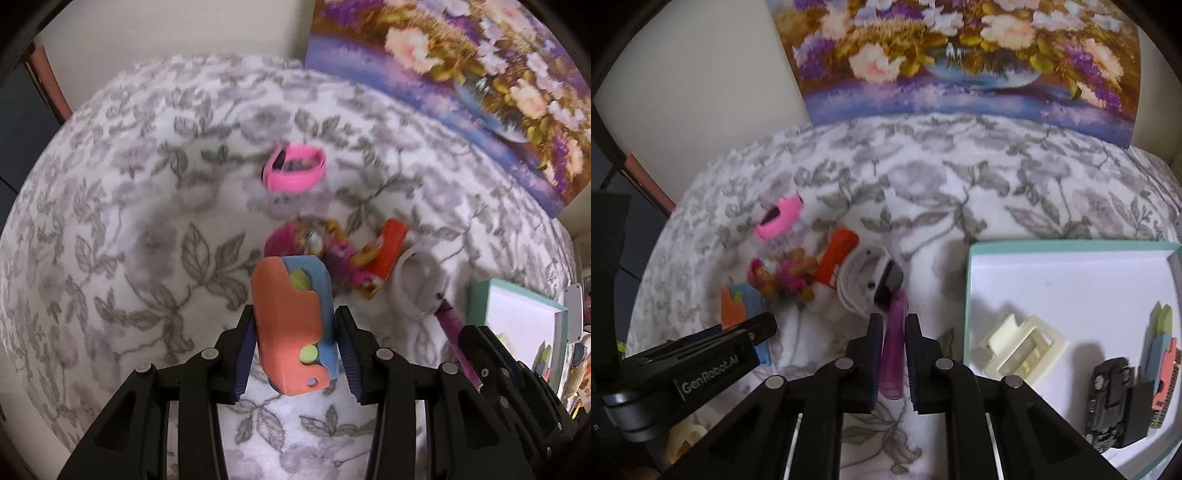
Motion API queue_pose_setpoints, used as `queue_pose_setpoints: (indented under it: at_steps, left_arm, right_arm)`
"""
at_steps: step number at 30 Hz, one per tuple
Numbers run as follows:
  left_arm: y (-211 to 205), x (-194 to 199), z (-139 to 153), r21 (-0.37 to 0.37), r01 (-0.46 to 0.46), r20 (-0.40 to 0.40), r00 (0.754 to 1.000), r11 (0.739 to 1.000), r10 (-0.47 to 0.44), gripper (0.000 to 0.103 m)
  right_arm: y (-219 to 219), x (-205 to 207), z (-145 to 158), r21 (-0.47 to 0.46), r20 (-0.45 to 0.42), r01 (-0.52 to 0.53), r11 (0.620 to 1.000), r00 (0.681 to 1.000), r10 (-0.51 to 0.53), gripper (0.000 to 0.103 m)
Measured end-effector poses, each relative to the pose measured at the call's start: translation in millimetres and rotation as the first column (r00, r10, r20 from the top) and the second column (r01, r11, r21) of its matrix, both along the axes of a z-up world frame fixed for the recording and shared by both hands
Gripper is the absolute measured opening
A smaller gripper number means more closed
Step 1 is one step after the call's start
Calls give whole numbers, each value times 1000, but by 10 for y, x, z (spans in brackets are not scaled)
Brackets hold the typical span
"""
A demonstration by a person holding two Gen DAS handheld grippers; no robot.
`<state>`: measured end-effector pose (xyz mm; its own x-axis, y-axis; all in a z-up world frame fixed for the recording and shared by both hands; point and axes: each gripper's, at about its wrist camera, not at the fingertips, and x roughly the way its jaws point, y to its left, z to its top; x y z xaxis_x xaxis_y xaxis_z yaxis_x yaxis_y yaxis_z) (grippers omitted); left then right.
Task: Organize rigid objects
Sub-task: 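Lift the orange-blue toy knife with the left tool while the right tool grasps the purple lighter, then carry the toy knife and purple lighter into the white tray and open both tools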
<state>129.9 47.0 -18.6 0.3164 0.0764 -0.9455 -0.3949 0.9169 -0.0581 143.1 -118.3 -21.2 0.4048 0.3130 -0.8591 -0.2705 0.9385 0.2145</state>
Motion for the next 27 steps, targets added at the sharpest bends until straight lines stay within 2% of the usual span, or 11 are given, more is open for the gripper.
queue_pose_setpoints:
  at_steps: [7,12,20,27]
  left_arm:
    - [-98,-33,275,24,11,66,998,1000,-13,44]
    - [-186,-7,408,41,25,94,995,999,-29,44]
    - [-407,28,482,30,71,105,992,997,-74,44]
    - [-778,60,493,42,146,103,983,988,-150,44]
  right_arm:
    - [-77,3,128,56,9,5,998,1000,-6,12]
    - [-166,-2,311,78,50,19,997,998,-23,12]
    - [-416,47,455,78,74,63,995,995,-69,12]
    - [-874,103,528,76,80,155,985,984,-161,12]
